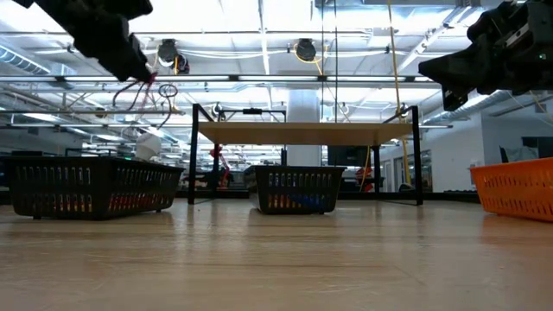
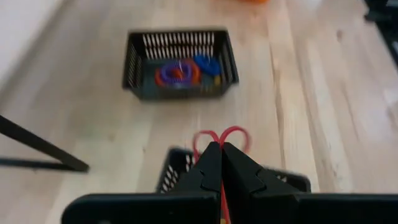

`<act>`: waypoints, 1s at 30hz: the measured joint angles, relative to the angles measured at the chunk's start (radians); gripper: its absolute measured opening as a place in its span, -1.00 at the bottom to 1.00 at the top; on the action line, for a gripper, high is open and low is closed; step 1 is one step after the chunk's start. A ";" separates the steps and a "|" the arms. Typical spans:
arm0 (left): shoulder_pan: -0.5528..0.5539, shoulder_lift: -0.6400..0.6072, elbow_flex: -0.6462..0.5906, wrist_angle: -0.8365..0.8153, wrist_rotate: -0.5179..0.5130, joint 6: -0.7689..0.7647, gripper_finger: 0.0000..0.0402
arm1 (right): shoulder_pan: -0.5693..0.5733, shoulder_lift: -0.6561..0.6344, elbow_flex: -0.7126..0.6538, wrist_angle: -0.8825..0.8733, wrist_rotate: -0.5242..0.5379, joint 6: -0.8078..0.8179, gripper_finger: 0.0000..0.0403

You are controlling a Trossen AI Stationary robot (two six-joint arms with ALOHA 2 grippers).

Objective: Pick & Place Office Desk Supplies
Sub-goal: Put the red rubber band into the left black bin

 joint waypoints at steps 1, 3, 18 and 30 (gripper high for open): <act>-0.007 0.012 0.000 -0.012 0.000 -0.011 -1.00 | 0.000 0.000 0.000 -0.001 0.000 0.000 -1.00; -0.022 0.035 0.000 -0.047 0.000 -0.037 -1.00 | 0.000 0.000 0.000 -0.006 0.000 0.000 -1.00; -0.128 0.209 0.000 -0.145 -0.010 -0.158 -1.00 | 0.000 0.000 0.000 -0.012 0.000 0.010 -1.00; -0.136 0.296 0.000 -0.118 -0.008 -0.176 -0.83 | 0.000 0.043 -0.015 0.020 0.003 0.029 -1.00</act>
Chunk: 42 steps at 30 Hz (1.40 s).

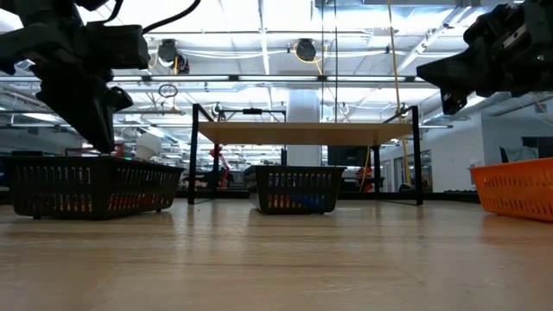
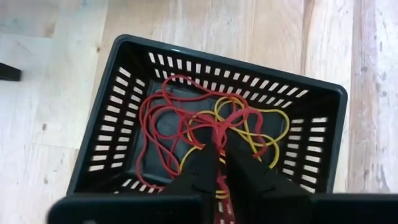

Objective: Pick & Place Office Desk Supplies
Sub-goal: Put the red rubber band into the left black bin

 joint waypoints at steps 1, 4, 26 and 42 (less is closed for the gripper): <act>0.000 0.000 0.000 0.000 0.001 -0.001 -0.80 | 0.000 0.001 0.000 0.003 0.000 0.011 -1.00; 0.000 0.000 0.000 -0.001 0.006 -0.015 -0.63 | 0.000 0.002 0.000 0.023 -0.002 0.048 -1.00; -0.002 -0.001 0.134 -0.171 0.010 0.005 0.75 | 0.014 0.009 0.000 0.149 -0.007 0.048 -1.00; -0.017 0.063 0.204 -0.244 0.078 0.020 0.85 | 0.074 0.012 0.000 0.159 -0.004 0.023 -1.00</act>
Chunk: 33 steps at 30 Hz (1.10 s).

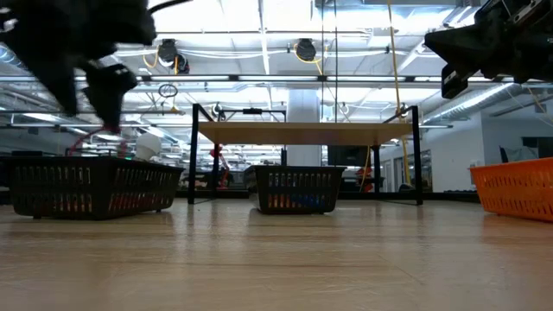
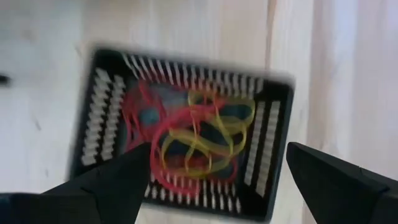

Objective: Pick & Place Office Desk Supplies
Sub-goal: Put the red rubber band into the left black bin, then put the left black bin on the shelf

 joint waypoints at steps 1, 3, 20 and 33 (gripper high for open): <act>-0.007 0.016 -0.001 -0.013 -0.004 0.000 0.85 | 0.000 0.000 0.000 0.002 0.000 0.000 -1.00; -0.021 0.038 0.001 -0.001 -0.048 -0.003 0.85 | 0.000 0.000 0.000 0.002 0.000 0.001 -1.00; -0.085 0.065 0.044 -0.026 -0.069 -0.033 0.85 | 0.067 0.000 0.000 -0.002 0.007 -0.001 -1.00; -0.213 0.183 0.048 0.059 -0.069 -0.065 0.85 | 0.106 0.035 0.000 0.000 0.111 -0.026 -1.00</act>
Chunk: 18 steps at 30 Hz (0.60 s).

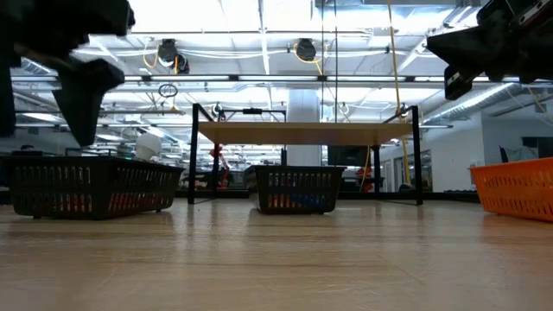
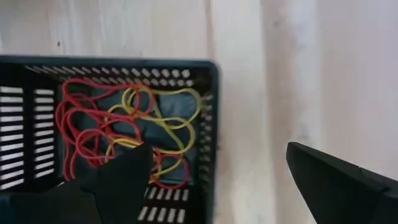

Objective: Pick & Place Office Desk Supplies
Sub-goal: Put the left black bin on the shelf

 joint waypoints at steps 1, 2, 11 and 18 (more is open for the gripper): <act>0.001 0.019 0.000 -0.002 -0.005 0.009 0.85 | 0.000 0.000 0.000 0.002 0.000 0.000 -1.00; 0.002 0.037 0.000 -0.003 -0.005 0.019 0.84 | 0.000 0.000 0.000 0.004 0.000 0.000 -1.00; 0.019 0.172 -0.001 0.003 0.033 0.047 0.56 | 0.015 0.012 0.000 0.005 0.001 0.007 -1.00; 0.019 0.186 -0.001 0.004 0.052 0.038 0.13 | 0.017 0.020 0.000 0.006 0.021 0.008 -1.00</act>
